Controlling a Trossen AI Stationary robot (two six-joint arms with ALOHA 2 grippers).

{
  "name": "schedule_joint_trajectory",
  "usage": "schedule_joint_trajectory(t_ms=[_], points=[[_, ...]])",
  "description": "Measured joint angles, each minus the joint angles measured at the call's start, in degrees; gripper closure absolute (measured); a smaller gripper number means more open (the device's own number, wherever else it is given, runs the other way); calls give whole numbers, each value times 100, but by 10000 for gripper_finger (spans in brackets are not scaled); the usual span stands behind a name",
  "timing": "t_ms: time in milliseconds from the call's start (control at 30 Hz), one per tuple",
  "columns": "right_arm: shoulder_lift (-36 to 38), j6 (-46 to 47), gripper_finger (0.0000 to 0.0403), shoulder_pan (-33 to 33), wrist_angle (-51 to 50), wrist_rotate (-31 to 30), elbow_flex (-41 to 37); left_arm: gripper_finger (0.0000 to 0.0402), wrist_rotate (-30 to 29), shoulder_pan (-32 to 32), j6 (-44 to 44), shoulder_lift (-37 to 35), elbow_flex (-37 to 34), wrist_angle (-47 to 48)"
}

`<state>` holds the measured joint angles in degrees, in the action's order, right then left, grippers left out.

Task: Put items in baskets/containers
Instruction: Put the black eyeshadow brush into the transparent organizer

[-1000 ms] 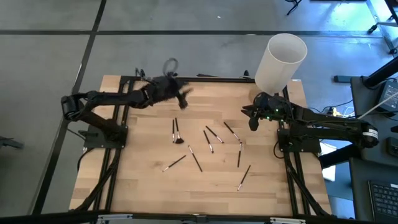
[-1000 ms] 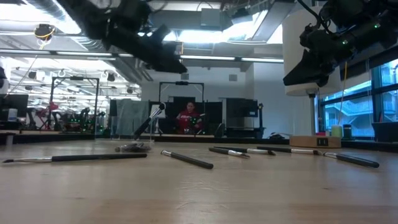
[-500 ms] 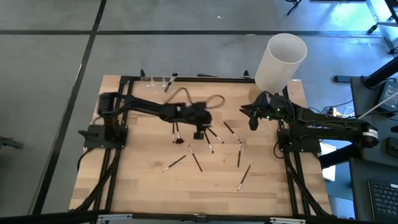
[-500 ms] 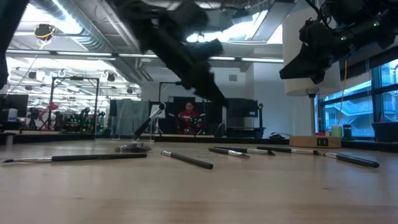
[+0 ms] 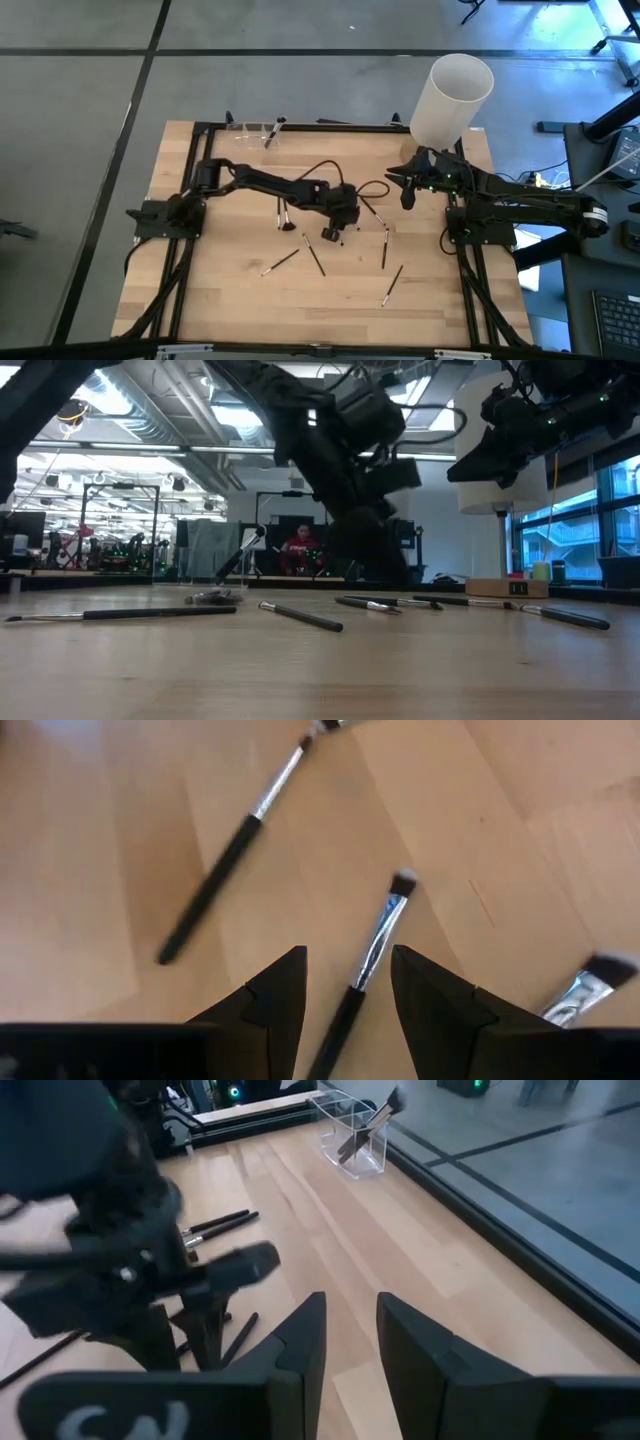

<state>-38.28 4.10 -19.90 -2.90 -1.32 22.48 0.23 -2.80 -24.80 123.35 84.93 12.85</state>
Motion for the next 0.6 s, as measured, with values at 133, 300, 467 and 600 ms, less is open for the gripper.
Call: schedule_joint_trajectory(t_ms=[133, 300, 467, 600], points=[[0, 25, 311, -1, -15, 4, 0, 258, 30, -93, 1, 39, 0, 363], [0, 71, 311, -2, -47, 4, 0, 259, -70, -240, 212, 39, 0, 545], [0, 144, 311, 0, -128, 4, 0, 285, 95, -408, 314, 39, 0, 547], [0, 177, 311, -2, -205, 4, 0, 320, 210, -452, 409, 39, 0, 550]])
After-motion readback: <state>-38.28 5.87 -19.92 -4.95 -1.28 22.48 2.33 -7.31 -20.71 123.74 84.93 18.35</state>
